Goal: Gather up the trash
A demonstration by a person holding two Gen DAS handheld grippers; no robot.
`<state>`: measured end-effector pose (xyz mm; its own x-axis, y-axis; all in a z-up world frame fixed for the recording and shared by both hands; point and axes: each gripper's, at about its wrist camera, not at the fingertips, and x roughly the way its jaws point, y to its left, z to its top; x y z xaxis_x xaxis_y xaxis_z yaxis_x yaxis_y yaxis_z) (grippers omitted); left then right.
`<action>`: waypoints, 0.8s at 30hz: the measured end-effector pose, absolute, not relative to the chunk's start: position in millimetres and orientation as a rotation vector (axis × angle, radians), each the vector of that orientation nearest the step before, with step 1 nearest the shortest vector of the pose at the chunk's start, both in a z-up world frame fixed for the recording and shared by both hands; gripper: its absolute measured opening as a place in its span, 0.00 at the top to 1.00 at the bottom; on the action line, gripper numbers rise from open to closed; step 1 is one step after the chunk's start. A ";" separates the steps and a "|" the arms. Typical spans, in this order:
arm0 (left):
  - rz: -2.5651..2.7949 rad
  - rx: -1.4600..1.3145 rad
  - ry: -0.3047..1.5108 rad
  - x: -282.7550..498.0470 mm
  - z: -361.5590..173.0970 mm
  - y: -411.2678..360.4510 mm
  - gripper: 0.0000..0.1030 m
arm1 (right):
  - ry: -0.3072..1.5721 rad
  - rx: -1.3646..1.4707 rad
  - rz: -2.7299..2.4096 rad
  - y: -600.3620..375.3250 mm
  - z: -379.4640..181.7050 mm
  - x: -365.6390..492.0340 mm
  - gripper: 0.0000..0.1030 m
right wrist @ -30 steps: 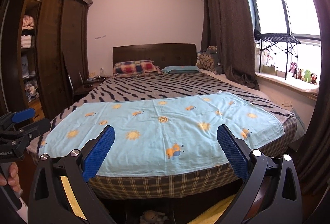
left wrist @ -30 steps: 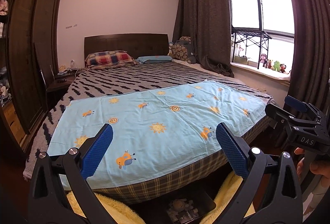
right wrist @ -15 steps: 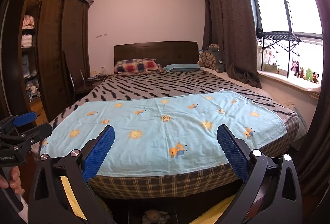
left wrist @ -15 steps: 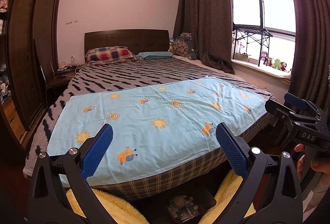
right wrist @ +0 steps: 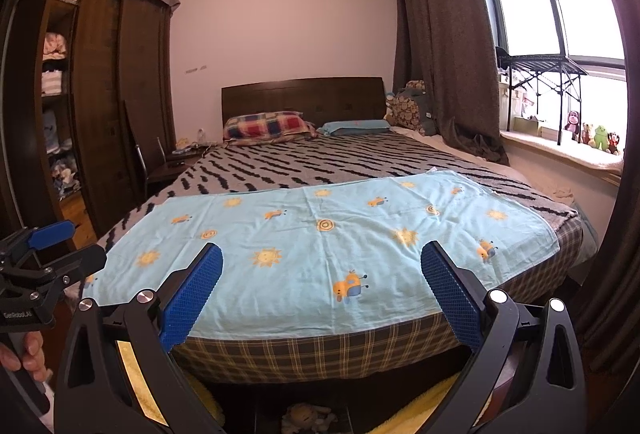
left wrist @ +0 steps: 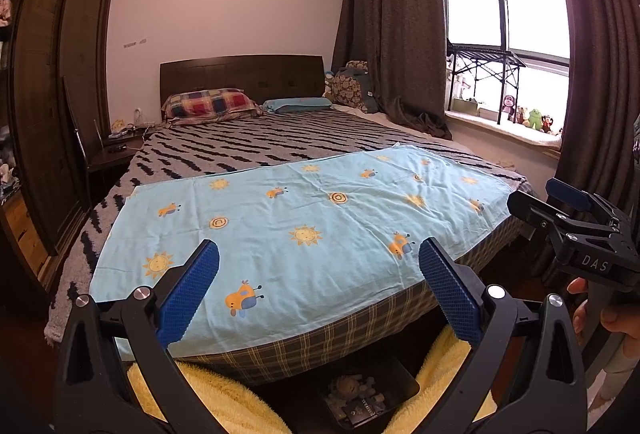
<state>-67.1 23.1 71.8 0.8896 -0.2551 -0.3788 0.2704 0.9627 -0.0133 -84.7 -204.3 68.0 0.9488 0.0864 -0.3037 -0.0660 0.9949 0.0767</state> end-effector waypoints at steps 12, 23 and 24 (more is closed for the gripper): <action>-0.277 0.048 0.389 -69.4 72.0 20.2 0.08 | 0.318 0.080 0.081 -204.4 66.2 -84.6 0.03; -0.272 0.048 0.389 -68.6 72.1 19.5 0.08 | 0.319 0.083 0.083 -205.6 65.4 -85.7 0.03; -0.271 0.047 0.388 -68.6 72.2 19.6 0.08 | 0.319 0.083 0.083 -205.5 65.3 -85.8 0.03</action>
